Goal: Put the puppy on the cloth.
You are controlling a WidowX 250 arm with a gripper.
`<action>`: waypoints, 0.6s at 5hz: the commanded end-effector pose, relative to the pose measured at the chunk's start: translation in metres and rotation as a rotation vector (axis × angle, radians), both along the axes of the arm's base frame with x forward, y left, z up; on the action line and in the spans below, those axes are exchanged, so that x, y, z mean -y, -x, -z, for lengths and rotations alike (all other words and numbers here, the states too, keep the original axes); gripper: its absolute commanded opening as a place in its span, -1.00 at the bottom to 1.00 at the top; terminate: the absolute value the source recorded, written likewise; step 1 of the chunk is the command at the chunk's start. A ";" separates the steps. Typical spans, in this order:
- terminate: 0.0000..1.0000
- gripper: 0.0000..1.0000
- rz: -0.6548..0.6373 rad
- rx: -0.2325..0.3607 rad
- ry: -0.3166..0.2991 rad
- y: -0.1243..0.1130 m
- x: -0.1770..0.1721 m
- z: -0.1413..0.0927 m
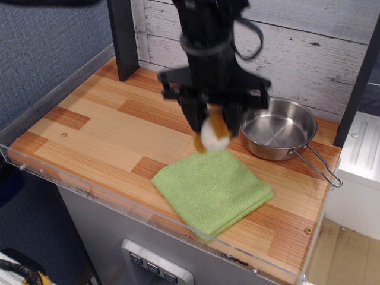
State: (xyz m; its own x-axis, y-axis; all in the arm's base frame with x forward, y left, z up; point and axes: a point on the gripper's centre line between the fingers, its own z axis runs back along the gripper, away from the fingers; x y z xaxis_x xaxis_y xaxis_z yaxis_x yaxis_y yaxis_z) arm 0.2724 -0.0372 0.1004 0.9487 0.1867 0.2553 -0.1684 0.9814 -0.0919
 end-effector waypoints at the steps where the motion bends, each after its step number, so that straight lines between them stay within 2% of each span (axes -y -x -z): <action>1: -1.00 -1.00 0.064 0.013 -0.012 0.020 0.002 0.019; 2: -1.00 -1.00 0.075 -0.002 -0.040 0.018 0.002 0.035; 3: -1.00 -1.00 0.077 -0.040 -0.043 0.021 -0.002 0.053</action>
State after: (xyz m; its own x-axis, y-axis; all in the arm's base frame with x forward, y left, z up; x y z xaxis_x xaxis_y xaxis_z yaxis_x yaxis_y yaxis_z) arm 0.2610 -0.0428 0.0342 0.9764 0.0985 0.1923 -0.0931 0.9950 -0.0372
